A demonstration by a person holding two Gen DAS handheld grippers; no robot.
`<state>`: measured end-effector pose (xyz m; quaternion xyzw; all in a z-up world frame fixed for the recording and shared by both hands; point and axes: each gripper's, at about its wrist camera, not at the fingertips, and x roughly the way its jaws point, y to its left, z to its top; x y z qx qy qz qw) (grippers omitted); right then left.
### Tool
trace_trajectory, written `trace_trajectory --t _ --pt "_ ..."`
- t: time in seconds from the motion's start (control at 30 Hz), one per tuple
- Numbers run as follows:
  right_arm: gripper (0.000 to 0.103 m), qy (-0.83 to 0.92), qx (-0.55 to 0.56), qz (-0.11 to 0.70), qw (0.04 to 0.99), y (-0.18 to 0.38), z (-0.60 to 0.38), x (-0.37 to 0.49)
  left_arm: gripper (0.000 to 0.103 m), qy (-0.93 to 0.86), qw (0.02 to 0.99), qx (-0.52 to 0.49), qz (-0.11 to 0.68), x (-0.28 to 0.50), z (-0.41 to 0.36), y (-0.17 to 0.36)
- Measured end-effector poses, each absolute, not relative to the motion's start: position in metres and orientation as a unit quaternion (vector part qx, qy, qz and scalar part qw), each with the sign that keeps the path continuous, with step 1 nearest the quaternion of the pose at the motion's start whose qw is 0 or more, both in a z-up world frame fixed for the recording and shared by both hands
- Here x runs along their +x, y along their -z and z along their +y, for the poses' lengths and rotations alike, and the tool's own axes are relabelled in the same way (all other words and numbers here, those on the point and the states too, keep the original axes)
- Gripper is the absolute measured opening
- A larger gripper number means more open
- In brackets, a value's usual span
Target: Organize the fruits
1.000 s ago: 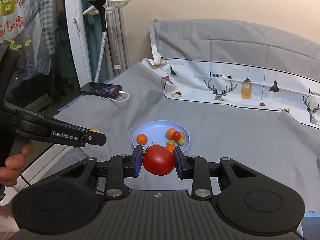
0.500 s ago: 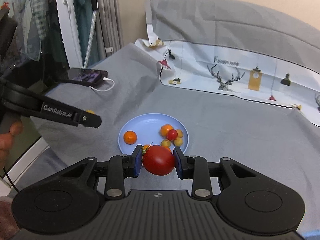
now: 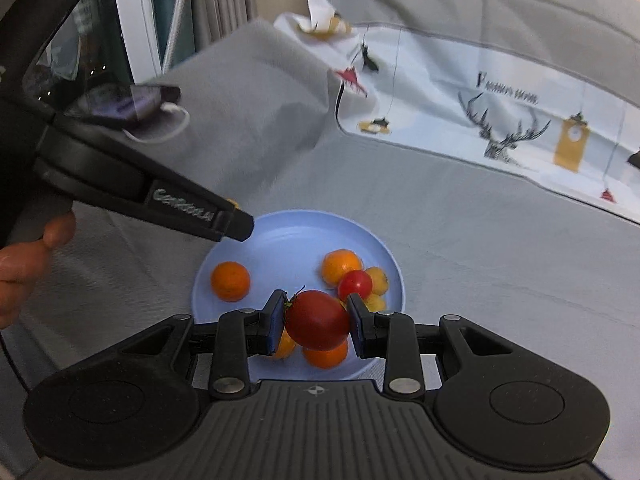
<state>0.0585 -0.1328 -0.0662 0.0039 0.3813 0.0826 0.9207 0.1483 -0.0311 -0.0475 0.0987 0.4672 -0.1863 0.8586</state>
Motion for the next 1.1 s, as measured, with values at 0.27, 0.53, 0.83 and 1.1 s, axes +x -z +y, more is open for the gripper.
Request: trace_trajectory --t 0.27,0.53,0.83,1.1 --pt "0.047 -0.099 0.005 0.409 0.907 0.092 -0.132 0.091 0.086 0.179 0.853 0.117 0.477 0.165 -0.037 0.064" --pt "0.092 -0.061 -0.021 0.426 0.903 0.07 -0.136 0.035 0.103 0.15 0.872 0.119 0.451 0.109 -0.013 0.028" --pt "0.099 -0.008 -0.003 0.388 0.922 0.024 -0.123 -0.042 0.103 0.113 0.88 0.087 0.453 0.031 0.018 -0.005" --pt "0.1 0.035 -0.003 0.338 0.94 0.001 -0.115 -0.089 0.103 0.101 0.895 0.096 0.423 -0.016 0.024 -0.022"
